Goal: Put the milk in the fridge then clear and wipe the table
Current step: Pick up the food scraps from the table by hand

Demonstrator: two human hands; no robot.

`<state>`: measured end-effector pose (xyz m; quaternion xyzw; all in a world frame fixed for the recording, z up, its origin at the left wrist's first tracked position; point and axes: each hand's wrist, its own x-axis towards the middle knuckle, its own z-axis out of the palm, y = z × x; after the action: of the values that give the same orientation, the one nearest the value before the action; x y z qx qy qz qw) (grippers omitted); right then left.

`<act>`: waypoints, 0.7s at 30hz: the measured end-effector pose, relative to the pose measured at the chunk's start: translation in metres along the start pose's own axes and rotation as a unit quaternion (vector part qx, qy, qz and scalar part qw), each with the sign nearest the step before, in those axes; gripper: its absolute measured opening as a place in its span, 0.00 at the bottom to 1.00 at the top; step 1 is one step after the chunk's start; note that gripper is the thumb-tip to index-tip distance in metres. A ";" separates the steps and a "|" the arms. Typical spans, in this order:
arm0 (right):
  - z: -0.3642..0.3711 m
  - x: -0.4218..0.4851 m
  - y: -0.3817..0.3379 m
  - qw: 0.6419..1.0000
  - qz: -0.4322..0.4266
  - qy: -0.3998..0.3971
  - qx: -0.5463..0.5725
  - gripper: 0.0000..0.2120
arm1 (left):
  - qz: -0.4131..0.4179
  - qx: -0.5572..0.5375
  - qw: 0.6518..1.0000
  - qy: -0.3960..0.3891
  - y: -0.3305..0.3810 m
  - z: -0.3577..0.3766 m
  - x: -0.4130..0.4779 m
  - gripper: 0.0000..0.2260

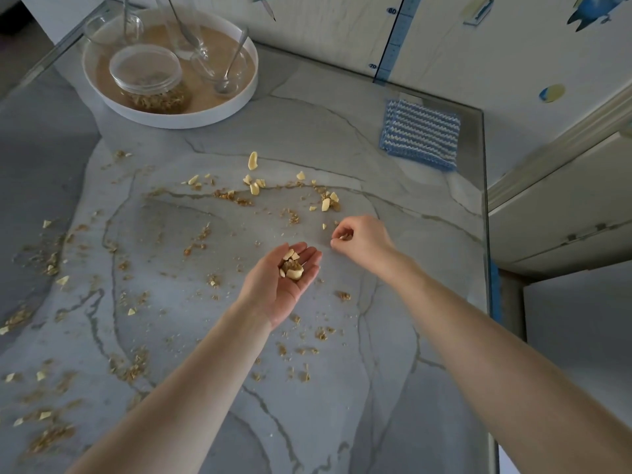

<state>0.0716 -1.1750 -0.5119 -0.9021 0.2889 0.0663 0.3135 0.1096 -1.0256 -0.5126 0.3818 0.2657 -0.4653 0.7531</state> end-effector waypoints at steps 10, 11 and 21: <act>-0.022 -0.053 -0.036 0.983 -0.096 -0.097 0.123 0.10 | -0.024 -0.013 0.999 -0.044 -0.017 0.010 -0.002 0.11; -0.024 -0.054 -0.029 0.987 -0.089 -0.057 0.120 0.08 | -0.029 -0.017 0.999 -0.032 -0.018 0.011 -0.002 0.11; 0.012 -0.070 0.027 0.994 -0.036 -0.096 -0.048 0.10 | 0.004 -0.012 1.000 0.006 -0.021 0.005 -0.003 0.14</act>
<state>-0.0006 -1.1516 -0.5144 -0.9153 0.2211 0.1552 0.2986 0.0897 -1.0335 -0.5145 0.3768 0.2745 -0.4569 0.7575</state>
